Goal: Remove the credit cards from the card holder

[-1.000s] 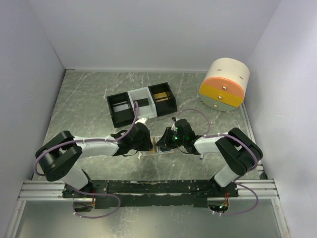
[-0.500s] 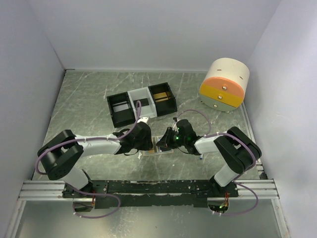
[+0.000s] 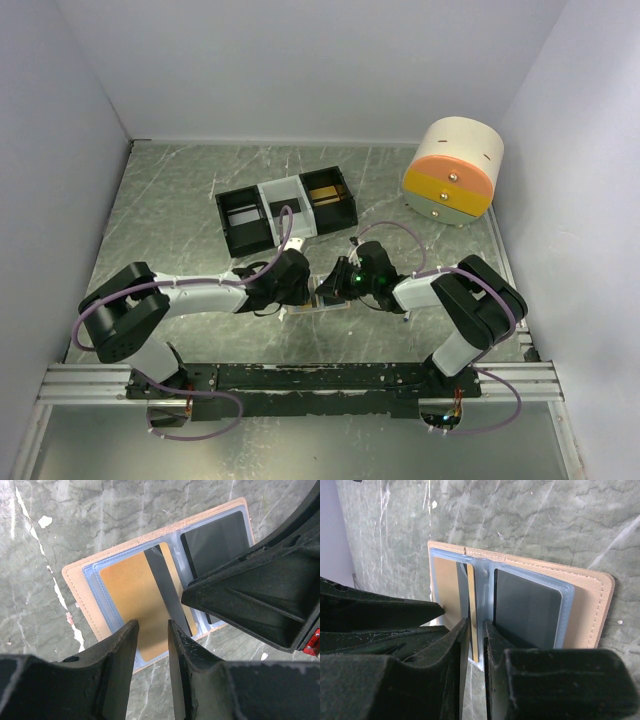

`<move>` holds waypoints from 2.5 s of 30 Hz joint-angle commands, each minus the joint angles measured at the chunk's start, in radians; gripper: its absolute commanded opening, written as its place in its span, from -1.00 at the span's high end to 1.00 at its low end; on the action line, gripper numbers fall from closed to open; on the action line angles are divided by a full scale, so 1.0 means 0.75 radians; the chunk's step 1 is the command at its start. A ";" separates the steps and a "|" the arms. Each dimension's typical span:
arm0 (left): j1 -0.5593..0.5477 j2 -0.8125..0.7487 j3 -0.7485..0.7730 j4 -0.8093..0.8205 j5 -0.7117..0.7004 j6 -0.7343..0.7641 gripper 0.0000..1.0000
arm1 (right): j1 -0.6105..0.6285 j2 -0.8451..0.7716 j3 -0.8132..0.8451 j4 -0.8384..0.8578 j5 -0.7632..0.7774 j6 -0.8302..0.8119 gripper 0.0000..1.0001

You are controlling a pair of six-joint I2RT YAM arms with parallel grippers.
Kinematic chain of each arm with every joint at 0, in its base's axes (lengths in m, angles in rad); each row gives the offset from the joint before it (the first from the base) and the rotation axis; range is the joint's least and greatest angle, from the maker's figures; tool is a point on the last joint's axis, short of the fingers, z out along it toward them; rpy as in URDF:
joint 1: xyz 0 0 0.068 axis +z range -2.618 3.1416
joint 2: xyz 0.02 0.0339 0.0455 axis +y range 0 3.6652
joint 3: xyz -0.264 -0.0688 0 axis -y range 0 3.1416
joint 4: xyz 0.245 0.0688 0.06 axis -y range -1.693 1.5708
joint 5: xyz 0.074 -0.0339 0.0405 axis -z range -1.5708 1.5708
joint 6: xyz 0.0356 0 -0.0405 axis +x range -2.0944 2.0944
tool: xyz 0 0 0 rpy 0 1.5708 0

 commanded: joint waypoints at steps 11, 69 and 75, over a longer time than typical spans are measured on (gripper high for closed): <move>-0.006 -0.026 -0.030 -0.121 -0.030 0.011 -0.01 | -0.006 0.024 -0.031 -0.068 0.020 -0.020 0.65; -0.014 0.060 -0.012 -0.144 -0.015 0.036 0.28 | -0.057 0.025 0.022 -0.076 -0.087 -0.044 0.62; -0.012 0.035 -0.013 -0.145 -0.031 0.034 0.28 | -0.056 -0.030 -0.009 -0.091 -0.025 -0.038 0.92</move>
